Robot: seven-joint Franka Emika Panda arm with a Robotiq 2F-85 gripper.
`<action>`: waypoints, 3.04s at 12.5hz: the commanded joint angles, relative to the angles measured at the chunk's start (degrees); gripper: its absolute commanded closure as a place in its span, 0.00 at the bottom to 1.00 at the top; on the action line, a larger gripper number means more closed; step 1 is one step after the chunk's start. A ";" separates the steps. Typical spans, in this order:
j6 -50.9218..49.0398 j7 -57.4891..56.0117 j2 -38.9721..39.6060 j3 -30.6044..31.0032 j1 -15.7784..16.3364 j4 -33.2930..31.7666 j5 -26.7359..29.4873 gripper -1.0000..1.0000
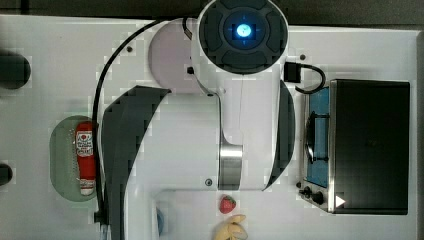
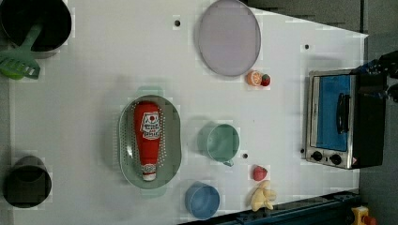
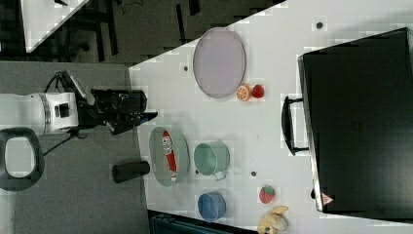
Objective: Pick ketchup from strainer and place it on the table
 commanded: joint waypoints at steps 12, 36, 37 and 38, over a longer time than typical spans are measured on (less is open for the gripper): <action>4.39 2.88 -3.84 31.01 -2.58 -8.23 1.87 0.00; 54.65 4.79 35.07 38.02 3.17 -23.07 -15.42 0.00; 54.64 4.79 35.72 36.98 4.19 -22.48 -15.42 0.00; 54.66 4.79 36.16 35.71 5.31 -22.06 -15.43 0.00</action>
